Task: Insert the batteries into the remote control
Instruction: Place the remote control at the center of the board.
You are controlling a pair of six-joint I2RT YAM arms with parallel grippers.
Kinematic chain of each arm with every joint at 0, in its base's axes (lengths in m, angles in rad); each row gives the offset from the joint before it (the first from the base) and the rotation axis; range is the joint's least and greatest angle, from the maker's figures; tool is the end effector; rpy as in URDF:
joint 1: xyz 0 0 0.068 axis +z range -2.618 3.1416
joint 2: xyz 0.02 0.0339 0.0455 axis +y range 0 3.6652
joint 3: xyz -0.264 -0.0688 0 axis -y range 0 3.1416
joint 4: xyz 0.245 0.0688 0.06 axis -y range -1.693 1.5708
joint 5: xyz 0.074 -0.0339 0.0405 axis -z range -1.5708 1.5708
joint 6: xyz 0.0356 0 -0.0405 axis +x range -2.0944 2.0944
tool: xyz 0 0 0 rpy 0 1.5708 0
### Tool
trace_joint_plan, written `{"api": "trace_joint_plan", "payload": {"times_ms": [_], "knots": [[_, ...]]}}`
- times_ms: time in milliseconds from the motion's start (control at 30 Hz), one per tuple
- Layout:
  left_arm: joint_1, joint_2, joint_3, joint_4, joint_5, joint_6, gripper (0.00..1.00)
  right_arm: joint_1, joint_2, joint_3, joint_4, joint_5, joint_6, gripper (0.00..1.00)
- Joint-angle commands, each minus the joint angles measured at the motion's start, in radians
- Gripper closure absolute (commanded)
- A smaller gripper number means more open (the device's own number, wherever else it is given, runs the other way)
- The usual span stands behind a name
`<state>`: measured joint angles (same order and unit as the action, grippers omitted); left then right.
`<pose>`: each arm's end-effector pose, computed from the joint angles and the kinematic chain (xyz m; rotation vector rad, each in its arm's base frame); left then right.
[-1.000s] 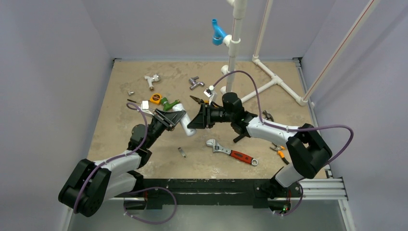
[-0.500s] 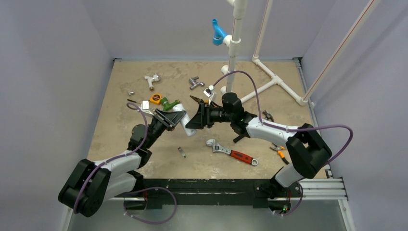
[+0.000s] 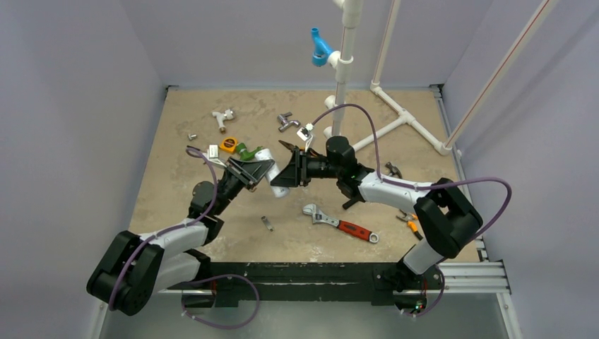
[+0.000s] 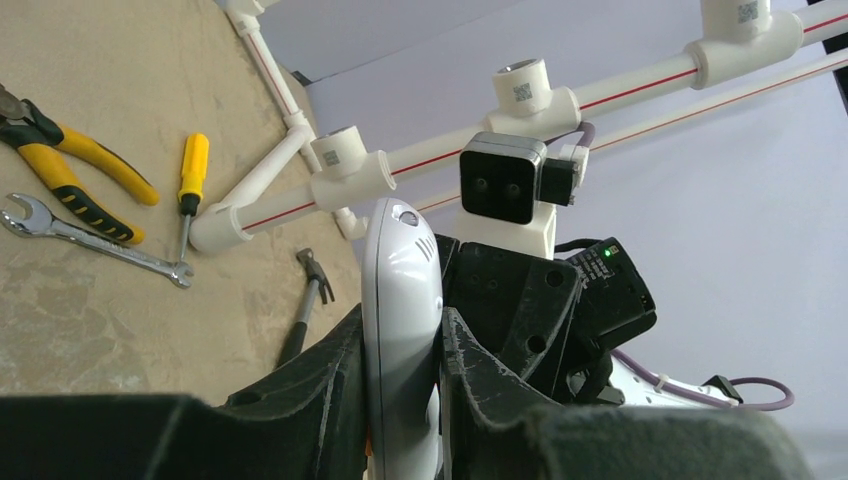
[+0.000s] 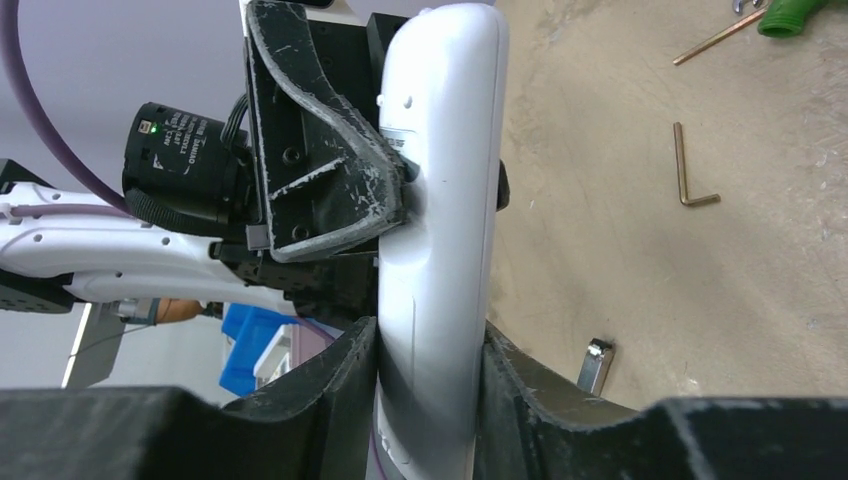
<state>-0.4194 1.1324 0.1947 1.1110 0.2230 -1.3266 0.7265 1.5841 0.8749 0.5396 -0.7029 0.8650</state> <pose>0.1871 -0.0920 0.2093 -0.5069 1.5240 -1.5666 0.2450 0.2485 0.2464 -0.4711 2.0063 1.6913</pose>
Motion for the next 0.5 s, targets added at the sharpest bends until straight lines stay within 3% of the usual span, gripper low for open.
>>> {"api": "trace_joint_plan", "payload": {"times_ms": [0, 300, 467], "knots": [[-0.002, 0.008, 0.047, 0.1, 0.009, -0.016, 1.0, 0.007, 0.003, 0.0, 0.033, -0.041, 0.033, 0.68], [-0.002, 0.028, 0.057, 0.125, 0.021, -0.021, 1.0, 0.008, -0.031, 0.012, -0.04, -0.017, -0.04, 1.0], [-0.002, 0.027, 0.056, 0.13, 0.032, -0.02, 0.8, 0.008, -0.07, 0.007, -0.069, 0.013, -0.075, 1.0]]}}
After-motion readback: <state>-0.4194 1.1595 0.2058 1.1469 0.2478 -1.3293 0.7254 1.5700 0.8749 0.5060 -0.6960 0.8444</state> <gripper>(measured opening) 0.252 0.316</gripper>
